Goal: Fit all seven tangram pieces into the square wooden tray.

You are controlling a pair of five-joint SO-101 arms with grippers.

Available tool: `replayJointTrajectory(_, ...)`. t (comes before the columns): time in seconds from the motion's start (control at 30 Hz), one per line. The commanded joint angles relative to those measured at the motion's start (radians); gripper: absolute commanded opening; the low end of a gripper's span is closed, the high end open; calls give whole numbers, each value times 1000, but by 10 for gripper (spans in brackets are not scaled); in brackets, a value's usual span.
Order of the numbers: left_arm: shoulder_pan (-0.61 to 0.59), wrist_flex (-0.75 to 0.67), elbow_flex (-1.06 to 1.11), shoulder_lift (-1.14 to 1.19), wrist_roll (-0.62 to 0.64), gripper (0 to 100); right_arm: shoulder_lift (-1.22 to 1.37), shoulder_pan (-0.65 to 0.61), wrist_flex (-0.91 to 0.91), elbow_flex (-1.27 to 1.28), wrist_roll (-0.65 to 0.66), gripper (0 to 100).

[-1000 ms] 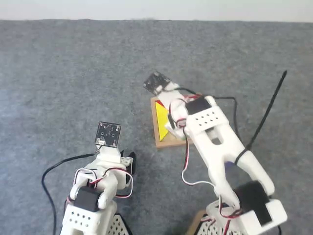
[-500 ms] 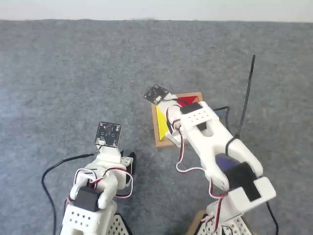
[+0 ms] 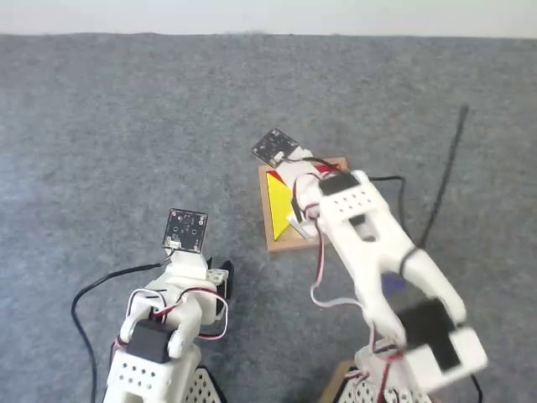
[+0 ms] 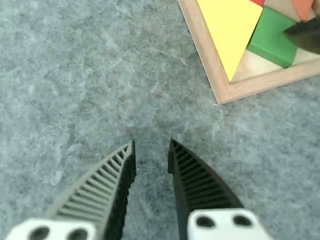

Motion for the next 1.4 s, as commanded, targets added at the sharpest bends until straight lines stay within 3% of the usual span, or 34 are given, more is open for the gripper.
replayJointTrajectory(0.0, 2, 2, -12, -17, 6, 105, -171, 35, -1, 63, -12, 256)
replayJointTrajectory(0.3, 2, 2, -12, -17, 6, 105, -67, 239, -82, 55, -12, 256)
replayJointTrajectory(0.53, 2, 2, -12, -17, 6, 105, -88, 329, 39, -11, -69, 256)
replayJointTrajectory(0.8, 2, 2, -12, -17, 6, 105, -214, 329, 357, 58, -72, 256)
replayJointTrajectory(1.1, 2, 2, -12, -17, 6, 105, -383, 344, 295, 333, 207, 259)
replayJointTrajectory(1.23, 2, 2, -12, -17, 6, 105, -392, 355, 283, 315, 198, 258)
replayJointTrajectory(1.37, 2, 2, -12, -17, 6, 105, -348, 389, 249, 170, 69, 257)
